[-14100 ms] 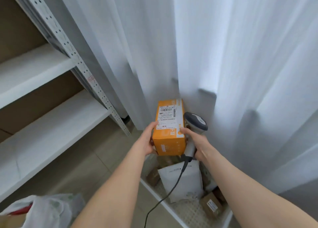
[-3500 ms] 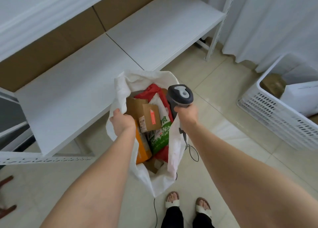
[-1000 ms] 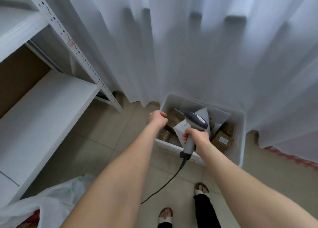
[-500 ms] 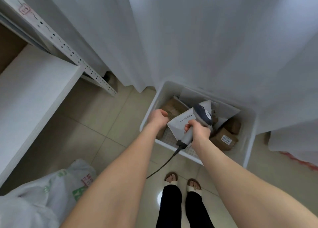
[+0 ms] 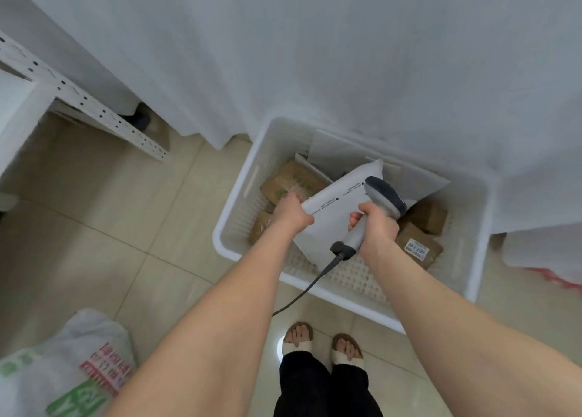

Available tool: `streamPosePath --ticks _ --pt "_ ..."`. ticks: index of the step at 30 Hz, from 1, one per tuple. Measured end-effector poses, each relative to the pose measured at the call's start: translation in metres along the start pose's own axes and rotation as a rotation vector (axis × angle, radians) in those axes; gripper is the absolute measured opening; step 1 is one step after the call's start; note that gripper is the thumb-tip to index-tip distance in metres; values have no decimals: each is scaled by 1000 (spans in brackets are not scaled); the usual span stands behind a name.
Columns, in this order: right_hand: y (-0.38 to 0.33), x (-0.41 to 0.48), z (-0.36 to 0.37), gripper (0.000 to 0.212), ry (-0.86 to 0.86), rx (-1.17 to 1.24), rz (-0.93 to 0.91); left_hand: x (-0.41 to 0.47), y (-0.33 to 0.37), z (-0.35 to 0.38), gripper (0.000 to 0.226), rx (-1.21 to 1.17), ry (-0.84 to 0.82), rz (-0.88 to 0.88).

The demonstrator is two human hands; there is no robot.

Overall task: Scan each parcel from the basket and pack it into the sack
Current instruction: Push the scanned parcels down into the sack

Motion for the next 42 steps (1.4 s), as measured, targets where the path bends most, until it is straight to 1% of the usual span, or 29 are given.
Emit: streamPosePath --ticks 2,4,6,7,8,9,10,11,12,13,14,16,19,21,22,24,26,30,32,37,42 --pt "3 22 -3 5 15 -3 0 22 3 12 97 36 -32 20" --pt "7 43 -8 7 35 10 5 41 7 25 112 107 -54 40" --pt "9 63 -11 9 38 29 9 57 12 39 121 196 -62 53" --pt "10 71 -12 9 38 35 12 64 14 47 121 246 -67 55" --pt "11 79 -13 10 39 41 15 69 17 55 119 302 -63 50" --pt "12 85 -14 11 42 48 19 72 20 62 110 362 -43 39" --pt "13 89 -16 12 46 54 25 75 21 67 95 413 -8 30" --pt "14 93 -18 13 46 59 30 77 23 71 74 433 34 27" --pt "13 95 -20 14 45 62 34 77 24 73 53 417 68 22" --pt "12 95 -22 16 46 65 39 75 26 74 39 383 93 19" --pt "12 94 -25 18 46 68 51 72 27 72 31 349 109 16" --pt "8 87 -29 19 42 80 82 61 28 61 23 287 110 12" --pt "-2 63 -32 15 52 122 81 42 28 25 10 226 85 54" --pt "-10 37 -31 7 37 140 76 23 27 -6 7 173 68 92" --pt "-13 23 -31 4 26 136 78 13 27 -22 9 138 69 103" --pt "-21 -8 -32 3 26 123 73 -13 24 -55 20 92 86 111" --pt "-28 -41 -32 4 20 137 69 -42 21 -89 26 64 120 107" --pt "-42 -107 -30 14 -20 140 86 -106 17 -152 25 -25 202 101" --pt "-49 -136 -30 14 -30 141 91 -137 11 -177 24 -65 240 86" --pt "-65 -192 -24 8 -87 170 97 -202 -15 -221 22 -189 329 16" --pt "-62 -232 -18 9 -138 154 106 -250 -45 -239 20 -481 399 -43"
Point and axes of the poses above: each hand's wrist, its own x-axis towards the middle knuckle, its own z-axis out of the palm, y = z × x, the point moved 4 cm from there along x, towards the middle knuckle, and after that the axes turned 15 degrees about x, right-handed, at the moved point
